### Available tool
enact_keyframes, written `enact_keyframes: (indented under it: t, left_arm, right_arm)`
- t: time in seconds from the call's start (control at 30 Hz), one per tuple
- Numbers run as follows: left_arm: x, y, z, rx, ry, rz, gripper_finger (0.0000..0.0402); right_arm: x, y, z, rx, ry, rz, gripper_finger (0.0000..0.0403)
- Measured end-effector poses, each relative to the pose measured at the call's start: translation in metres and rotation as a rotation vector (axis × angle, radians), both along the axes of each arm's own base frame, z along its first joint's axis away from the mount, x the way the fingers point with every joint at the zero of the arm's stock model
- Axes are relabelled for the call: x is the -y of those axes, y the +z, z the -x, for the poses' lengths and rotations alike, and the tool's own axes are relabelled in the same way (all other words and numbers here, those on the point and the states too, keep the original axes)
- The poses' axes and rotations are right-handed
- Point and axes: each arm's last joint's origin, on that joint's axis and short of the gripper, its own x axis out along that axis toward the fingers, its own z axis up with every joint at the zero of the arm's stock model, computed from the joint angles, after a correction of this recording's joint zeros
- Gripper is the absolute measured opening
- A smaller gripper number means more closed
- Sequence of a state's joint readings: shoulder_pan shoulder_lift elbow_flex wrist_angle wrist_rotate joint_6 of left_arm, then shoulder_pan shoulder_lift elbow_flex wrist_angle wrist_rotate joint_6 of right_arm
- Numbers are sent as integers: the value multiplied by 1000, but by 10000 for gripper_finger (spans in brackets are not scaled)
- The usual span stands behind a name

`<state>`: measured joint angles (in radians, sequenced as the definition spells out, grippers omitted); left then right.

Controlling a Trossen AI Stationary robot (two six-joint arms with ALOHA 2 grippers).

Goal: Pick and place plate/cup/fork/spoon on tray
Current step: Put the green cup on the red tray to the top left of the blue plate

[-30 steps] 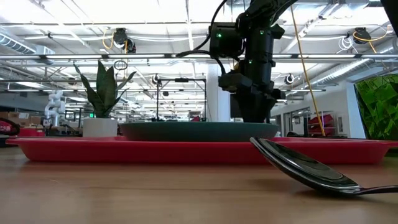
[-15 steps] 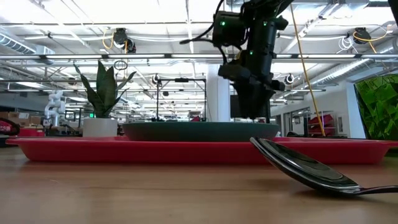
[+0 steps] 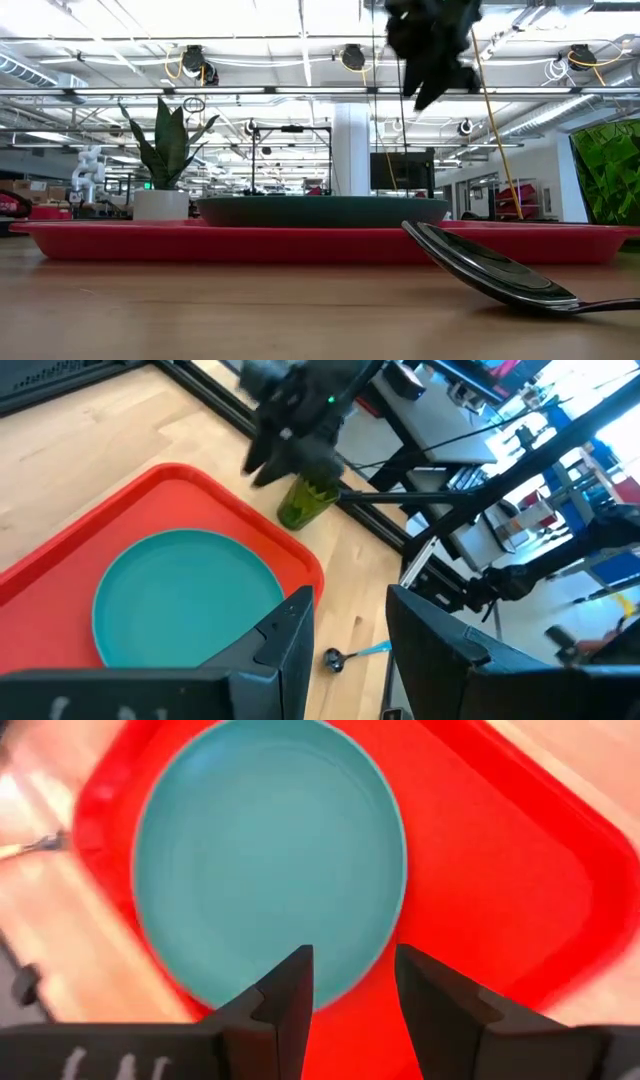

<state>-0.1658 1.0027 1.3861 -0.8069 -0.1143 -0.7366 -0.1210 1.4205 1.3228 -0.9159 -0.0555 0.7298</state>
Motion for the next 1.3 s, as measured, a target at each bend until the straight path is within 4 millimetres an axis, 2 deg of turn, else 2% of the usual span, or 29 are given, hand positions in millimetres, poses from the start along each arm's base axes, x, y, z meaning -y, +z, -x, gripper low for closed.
enact_keyframes:
  t: [0.2,0.33,0.43,0.8,1.07,1.3]
  left_arm:
    - [0,0,0,0,1,0,129]
    - [0,0,0,-1,2,1,129]
    - [0,0,0,-3,2,2,129]
    - [0,0,0,-5,5,8,129]
    - [0,0,0,-5,6,10,129]
    - [0,0,0,-5,7,11,129]
  right_arm:
    - [-10,23,50,-100,47,-3,134]
    - [-20,26,80,-272,99,-41,134]
    - [-25,26,93,-372,124,-47,134]
    - [-41,25,101,-450,158,-29,134]
    - [-52,-2,107,-563,193,-80,134]
    - [-60,-20,107,-585,206,-107,134]
